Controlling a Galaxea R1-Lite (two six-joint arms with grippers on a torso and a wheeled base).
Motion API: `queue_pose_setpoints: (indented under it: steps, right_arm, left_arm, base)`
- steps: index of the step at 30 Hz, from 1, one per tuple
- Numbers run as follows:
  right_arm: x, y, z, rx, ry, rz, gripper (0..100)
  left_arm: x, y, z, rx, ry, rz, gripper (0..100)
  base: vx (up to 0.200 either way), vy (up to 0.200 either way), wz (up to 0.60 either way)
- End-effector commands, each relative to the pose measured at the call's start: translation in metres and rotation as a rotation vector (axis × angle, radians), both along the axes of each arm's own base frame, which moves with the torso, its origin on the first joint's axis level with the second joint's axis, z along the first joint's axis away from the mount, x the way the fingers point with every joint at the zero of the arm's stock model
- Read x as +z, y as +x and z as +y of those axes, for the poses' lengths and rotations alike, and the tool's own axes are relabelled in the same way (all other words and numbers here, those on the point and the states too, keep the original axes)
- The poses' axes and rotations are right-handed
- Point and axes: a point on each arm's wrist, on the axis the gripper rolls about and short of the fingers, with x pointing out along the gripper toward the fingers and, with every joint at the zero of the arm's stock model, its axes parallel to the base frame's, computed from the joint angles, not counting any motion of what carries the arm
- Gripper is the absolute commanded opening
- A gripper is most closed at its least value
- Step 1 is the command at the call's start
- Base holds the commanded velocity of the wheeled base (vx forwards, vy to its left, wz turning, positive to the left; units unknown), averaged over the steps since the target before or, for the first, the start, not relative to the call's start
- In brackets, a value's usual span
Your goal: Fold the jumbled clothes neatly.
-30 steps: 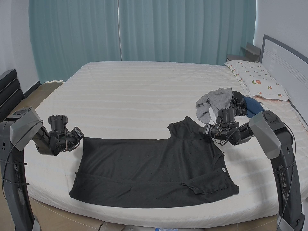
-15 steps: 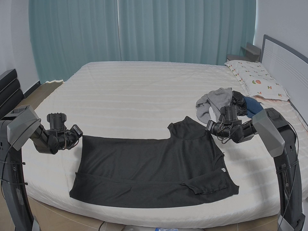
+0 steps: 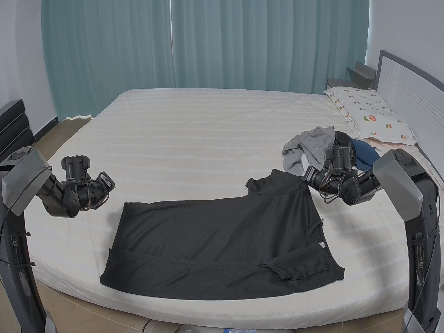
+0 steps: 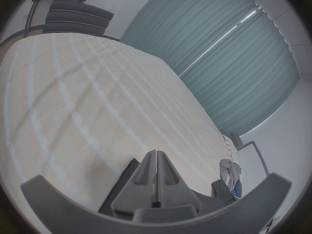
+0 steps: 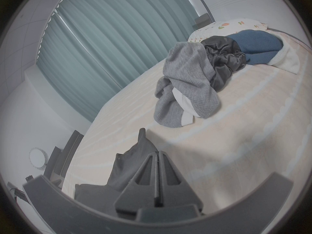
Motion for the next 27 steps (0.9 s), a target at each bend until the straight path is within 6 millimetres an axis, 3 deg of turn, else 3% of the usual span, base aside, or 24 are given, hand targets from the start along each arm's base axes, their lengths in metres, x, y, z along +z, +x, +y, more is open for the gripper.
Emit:
queue_pose_setpoints:
  steps: [1,5,6,13,27]
  right_arm:
    - [-0.002,-0.002,-0.002,0.000,-0.002,0.007,0]
    - [-0.003,-0.002,-0.002,0.001,-0.001,0.011,0]
    - [-0.005,-0.002,-0.001,0.002,0.000,0.014,0]
    - [-0.012,-0.001,0.002,0.008,-0.002,0.025,0]
    - [-0.014,0.002,0.004,0.009,0.003,0.021,0]
  left_arm:
    - [-0.007,0.005,0.001,-0.015,-0.009,0.003,0]
    - [-0.022,0.013,-0.002,-0.048,-0.022,0.025,0]
    - [-0.025,0.015,-0.002,-0.064,-0.030,0.028,100]
    - [-0.038,0.027,-0.004,-0.160,-0.088,0.061,100]
    - [-0.061,0.039,-0.008,-0.201,-0.024,0.087,100]
  base:
    - [0.000,0.000,0.00]
    - [0.000,0.000,0.00]
    - [0.000,0.000,0.00]
    - [0.000,0.000,0.00]
    - [0.000,0.000,0.00]
